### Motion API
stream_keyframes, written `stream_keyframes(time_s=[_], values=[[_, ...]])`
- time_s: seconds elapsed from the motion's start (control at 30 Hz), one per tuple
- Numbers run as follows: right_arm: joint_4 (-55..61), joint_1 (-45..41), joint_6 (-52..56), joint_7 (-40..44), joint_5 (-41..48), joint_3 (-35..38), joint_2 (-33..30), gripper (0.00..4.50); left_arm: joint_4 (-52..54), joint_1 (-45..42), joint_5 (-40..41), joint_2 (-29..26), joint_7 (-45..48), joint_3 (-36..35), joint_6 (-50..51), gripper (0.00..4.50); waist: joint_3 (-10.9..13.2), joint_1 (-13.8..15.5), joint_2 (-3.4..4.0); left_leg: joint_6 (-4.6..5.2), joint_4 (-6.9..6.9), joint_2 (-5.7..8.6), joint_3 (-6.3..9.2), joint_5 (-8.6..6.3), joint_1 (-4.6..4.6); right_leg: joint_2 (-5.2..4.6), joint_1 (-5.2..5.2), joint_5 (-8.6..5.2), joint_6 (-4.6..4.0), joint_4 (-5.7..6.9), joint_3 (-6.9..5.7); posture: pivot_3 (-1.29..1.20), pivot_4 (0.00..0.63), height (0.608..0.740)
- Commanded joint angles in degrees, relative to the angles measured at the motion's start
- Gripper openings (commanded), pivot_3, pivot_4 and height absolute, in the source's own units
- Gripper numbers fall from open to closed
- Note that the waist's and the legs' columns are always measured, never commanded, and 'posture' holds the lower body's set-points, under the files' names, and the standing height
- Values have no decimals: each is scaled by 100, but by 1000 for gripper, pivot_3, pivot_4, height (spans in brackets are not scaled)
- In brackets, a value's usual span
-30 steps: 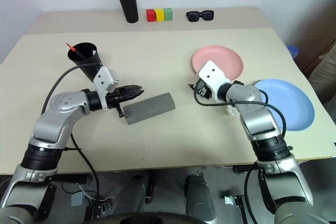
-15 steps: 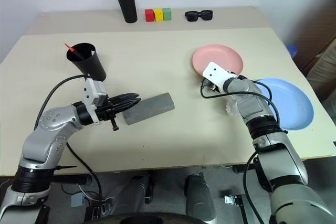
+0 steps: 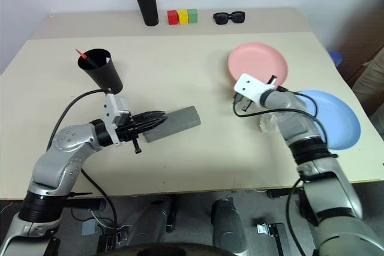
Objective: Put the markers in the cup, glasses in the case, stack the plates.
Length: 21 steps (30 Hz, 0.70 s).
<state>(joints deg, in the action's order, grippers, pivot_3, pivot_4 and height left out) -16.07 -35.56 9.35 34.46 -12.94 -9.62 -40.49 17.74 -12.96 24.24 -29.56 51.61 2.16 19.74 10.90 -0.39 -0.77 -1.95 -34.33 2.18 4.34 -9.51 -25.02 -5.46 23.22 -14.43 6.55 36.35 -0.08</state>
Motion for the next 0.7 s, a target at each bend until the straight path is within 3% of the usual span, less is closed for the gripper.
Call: stream_keyframes(time_s=[0.03,0.2,0.33,0.53,0.7], values=[[1494,550,404,576,596,948,-664,22,236,-170,15,83,148,303,-147,499,0,32,0,0,-1,0,2,0,0,0,-2,0,0,-1,-1,0,150,740],[2918,2411,1177,1393,1062,2670,-1690,22,22,-556,-172,366,535,1093,-329,499,-5,126,8,3,-4,-2,-2,-2,1,0,-8,-2,-3,-4,-1,0,150,740],[3819,4026,1502,1931,1238,3662,-1770,22,-357,-911,-202,648,698,1329,-460,499,-9,102,15,11,-16,-4,-3,-6,4,1,-23,-12,-19,-10,-1,0,150,740],[3791,4599,1633,1488,1010,3643,-1535,22,-860,-1266,-247,789,942,1339,-661,499,-17,-24,30,27,-53,-12,-15,-20,40,-1,-68,-17,-26,-12,2,0,150,740],[3642,4313,1732,1423,1186,3452,-1552,2013,-849,-1232,-249,747,899,1247,-654,499,-17,-11,30,37,-55,-15,-13,-26,41,-15,-79,-20,-23,-25,2,0,150,740]])
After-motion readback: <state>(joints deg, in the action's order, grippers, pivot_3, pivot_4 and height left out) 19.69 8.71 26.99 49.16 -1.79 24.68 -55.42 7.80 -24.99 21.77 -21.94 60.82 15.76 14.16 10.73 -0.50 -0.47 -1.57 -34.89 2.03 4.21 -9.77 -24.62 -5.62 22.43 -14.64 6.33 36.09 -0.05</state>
